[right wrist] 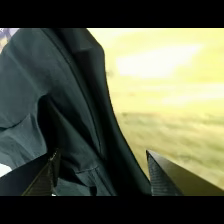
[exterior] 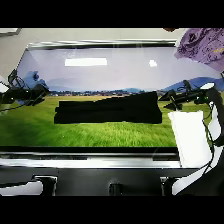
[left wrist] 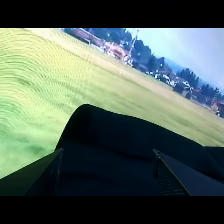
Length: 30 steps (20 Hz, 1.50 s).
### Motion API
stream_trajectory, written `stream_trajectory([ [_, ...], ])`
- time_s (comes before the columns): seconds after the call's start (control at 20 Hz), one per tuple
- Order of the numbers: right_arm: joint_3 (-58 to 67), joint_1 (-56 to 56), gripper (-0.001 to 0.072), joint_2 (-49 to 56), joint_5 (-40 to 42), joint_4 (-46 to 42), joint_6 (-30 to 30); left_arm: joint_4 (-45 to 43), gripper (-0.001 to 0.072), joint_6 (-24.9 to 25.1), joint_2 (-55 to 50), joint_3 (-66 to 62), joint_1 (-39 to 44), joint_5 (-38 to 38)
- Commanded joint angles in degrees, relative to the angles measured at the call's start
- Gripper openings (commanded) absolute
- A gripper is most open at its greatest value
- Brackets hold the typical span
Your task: Fold the clothes and pants, and hang the long-sleeved shirts on hangers.
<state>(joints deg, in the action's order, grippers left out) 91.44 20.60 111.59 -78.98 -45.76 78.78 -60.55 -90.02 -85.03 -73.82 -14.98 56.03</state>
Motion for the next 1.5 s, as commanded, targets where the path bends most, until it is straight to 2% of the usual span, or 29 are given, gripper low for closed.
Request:
stream_trajectory([
  [0.0, 0.07, 0.15, 0.0602, 1.36, 0.37, 1.84, -1.25, -0.04, 0.0639, -0.02, 0.15, -0.20, -0.04, 0.11],
  [0.4, 0.00, -0.09, 0.0602, 4.17, -1.07, 6.47, -1.25, -0.04, 0.0639, -0.02, 0.15, -0.20, -0.04, 0.09],
  [0.85, -0.02, -8.11, 0.0591, 4.20, 0.55, 4.57, -3.17, -0.04, 0.0639, -0.02, 0.15, -0.20, -0.04, 0.07],
  [0.9, -0.04, -8.46, 0.0551, 4.20, 0.98, 4.55, -3.15, -0.04, 0.0639, -0.02, 0.15, -0.20, -0.04, 0.07],
  [0.95, -0.02, -8.57, 0.0476, 4.17, 1.33, 4.33, -3.15, -0.04, 0.0639, -0.02, 0.15, -0.20, -0.04, 0.07],
  [1.1, -0.02, -8.72, 0.0142, 4.07, 1.42, 2.95, -3.10, -0.02, 0.0638, -0.04, 0.13, -0.20, -0.04, 0.07],
  [1.15, -0.02, -8.70, 0.0023, 3.87, 1.33, 2.73, -3.10, 0.20, 0.0617, -0.07, 0.13, -0.20, 0.09, 0.07],
  [1.2, 0.04, -8.72, 0.0026, 3.37, 1.40, 2.38, -2.69, 0.61, 0.0455, -0.04, 0.11, -0.20, 0.42, 0.09],
  [1.25, 0.04, -8.70, 0.0025, 2.56, 1.51, 1.86, -1.99, 1.36, 0.0142, -0.02, -0.02, -0.20, 0.98, 0.07],
  [1.3, 0.04, -8.70, 0.0025, 1.25, 1.55, 0.59, -0.66, 2.27, 0.0013, -0.02, -0.31, -0.20, 1.86, -0.07],
  [1.45, 0.04, -8.72, 0.0025, -4.57, 0.85, -5.73, 4.44, 6.12, 0.0013, -0.59, -2.54, -0.17, 7.50, -0.13],
])
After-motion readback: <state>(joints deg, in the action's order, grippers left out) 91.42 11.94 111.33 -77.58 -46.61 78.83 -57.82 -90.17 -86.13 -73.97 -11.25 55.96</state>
